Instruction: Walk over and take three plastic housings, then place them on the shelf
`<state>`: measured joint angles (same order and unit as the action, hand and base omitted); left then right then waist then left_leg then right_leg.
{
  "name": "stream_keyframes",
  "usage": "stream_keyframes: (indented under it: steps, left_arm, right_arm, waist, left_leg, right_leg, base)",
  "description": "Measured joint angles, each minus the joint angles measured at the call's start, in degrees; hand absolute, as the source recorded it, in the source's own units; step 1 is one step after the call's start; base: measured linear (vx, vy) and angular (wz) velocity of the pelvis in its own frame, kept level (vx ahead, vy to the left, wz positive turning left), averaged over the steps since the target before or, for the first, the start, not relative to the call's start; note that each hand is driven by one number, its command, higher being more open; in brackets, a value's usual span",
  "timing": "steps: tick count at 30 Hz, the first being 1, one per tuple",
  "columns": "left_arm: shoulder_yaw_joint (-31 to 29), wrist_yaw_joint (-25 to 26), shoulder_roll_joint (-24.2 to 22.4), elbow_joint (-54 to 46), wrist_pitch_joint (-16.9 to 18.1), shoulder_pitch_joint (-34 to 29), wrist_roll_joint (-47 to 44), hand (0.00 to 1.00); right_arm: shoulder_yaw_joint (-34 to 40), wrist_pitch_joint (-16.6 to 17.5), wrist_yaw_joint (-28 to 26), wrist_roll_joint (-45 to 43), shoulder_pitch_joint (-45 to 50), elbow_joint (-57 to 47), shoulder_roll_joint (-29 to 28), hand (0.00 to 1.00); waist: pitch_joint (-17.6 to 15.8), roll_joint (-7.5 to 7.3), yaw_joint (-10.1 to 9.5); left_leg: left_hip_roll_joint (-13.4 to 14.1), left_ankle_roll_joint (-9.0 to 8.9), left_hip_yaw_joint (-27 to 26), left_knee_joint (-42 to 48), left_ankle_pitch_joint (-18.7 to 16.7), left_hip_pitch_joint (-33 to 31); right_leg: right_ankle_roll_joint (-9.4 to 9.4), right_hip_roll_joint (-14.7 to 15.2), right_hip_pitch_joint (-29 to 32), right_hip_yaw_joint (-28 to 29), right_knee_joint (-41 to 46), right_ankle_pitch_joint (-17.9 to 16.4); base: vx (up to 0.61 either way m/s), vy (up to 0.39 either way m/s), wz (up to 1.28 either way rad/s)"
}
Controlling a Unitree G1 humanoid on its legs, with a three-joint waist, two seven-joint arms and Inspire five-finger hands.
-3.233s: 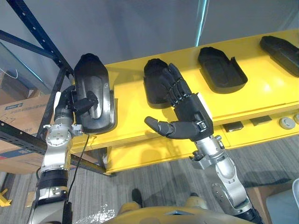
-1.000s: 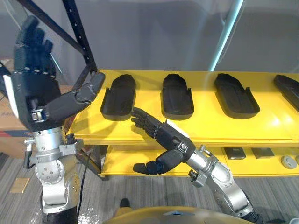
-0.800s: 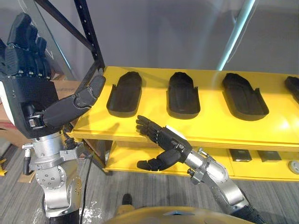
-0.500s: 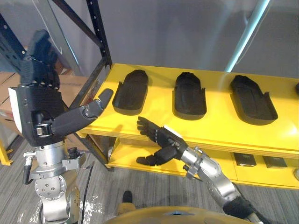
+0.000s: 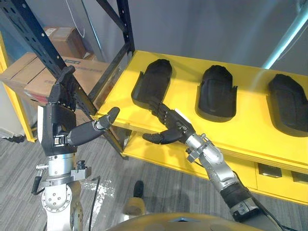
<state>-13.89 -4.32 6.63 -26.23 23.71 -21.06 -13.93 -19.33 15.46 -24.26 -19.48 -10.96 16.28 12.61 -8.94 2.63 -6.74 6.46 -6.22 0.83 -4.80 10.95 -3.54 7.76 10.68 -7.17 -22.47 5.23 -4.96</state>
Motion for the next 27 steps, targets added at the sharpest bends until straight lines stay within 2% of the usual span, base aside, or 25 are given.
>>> stream_keyframes:
  steps: [9,27]
  left_arm:
    - [0.0,0.0,-1.3,0.0,0.0,-2.2,0.0,1.0]
    - [1.6,-0.2,-2.3,0.0,0.0,-4.4,0.0,1.0]
  right_arm:
    - [-1.0,0.0,1.2,0.3,-0.4,0.0,-1.5,1.0]
    - [-1.6,0.9,13.4,9.6,-0.5,0.6,-4.0,1.0]
  waist:
    - [-0.2,-0.01,-0.08]
    - [-0.3,0.3,-0.69]
  left_leg:
    - [-0.1,0.02,0.8,0.0,0.1,0.0]
    - [-0.6,-0.26,0.6,0.0,-0.1,0.8]
  right_leg:
    - [-0.08,0.2,0.1,-0.5,0.8,-0.6]
    - [0.16,1.6,1.1,-0.1,4.9,-2.8]
  base:
    - [-0.02,-0.012,0.03]
    - [0.0,0.0,0.0]
